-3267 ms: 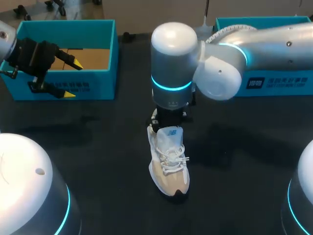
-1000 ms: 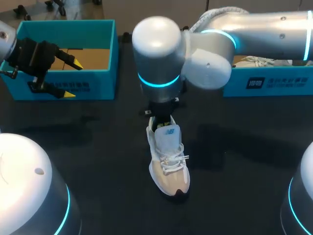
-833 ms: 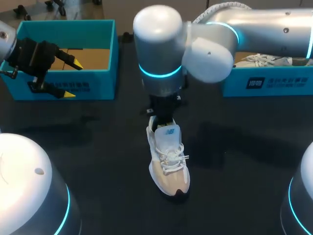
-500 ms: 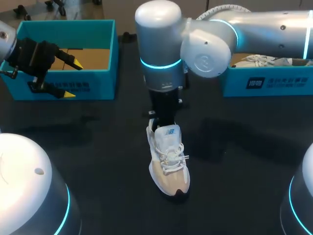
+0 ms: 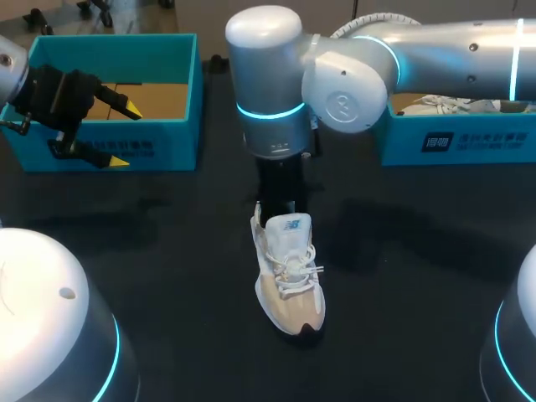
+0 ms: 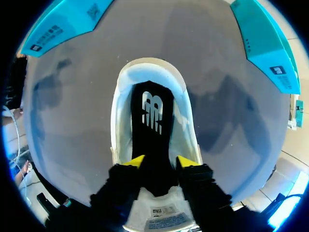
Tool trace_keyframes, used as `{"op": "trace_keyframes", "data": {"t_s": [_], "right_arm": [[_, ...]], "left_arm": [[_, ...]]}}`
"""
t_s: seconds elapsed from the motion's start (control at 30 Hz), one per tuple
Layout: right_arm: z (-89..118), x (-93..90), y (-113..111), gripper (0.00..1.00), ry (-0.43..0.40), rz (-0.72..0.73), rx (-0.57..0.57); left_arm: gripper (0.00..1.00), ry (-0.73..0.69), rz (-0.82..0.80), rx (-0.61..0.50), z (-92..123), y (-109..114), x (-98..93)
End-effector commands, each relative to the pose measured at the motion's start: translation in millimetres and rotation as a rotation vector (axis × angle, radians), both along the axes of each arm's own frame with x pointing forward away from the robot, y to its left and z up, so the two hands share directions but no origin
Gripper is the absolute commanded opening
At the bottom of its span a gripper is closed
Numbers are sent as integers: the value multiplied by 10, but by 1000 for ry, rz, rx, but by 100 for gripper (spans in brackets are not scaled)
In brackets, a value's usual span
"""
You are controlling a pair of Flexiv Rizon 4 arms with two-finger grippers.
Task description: Take the shoe out of the shoebox, open the shoe tongue, remove and reinsert the insole, then place the shoe into the shoebox
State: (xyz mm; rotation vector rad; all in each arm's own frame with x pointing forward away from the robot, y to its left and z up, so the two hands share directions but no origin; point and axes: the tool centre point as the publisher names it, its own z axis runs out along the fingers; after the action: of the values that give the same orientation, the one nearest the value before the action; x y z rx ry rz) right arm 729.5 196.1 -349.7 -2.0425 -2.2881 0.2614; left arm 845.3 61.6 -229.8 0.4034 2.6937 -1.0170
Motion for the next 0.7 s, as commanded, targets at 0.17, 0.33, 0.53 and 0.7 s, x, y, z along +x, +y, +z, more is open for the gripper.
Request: {"op": "trace_keyframes", "data": {"t_s": [0.17,0.33,0.53,0.7], "right_arm": [[-14,-9,13,100,-2,1,6],[30,-8,16,100,-12,2,-4],[95,18,-1,100,-26,2,-12],[-25,9,-2,100,13,6,3]], "left_arm": [[100,1,-1,4,4,3,0],[100,1,-1,4,4,3,0],[100,1,-1,4,4,3,0],[100,1,-1,4,4,3,0]]}}
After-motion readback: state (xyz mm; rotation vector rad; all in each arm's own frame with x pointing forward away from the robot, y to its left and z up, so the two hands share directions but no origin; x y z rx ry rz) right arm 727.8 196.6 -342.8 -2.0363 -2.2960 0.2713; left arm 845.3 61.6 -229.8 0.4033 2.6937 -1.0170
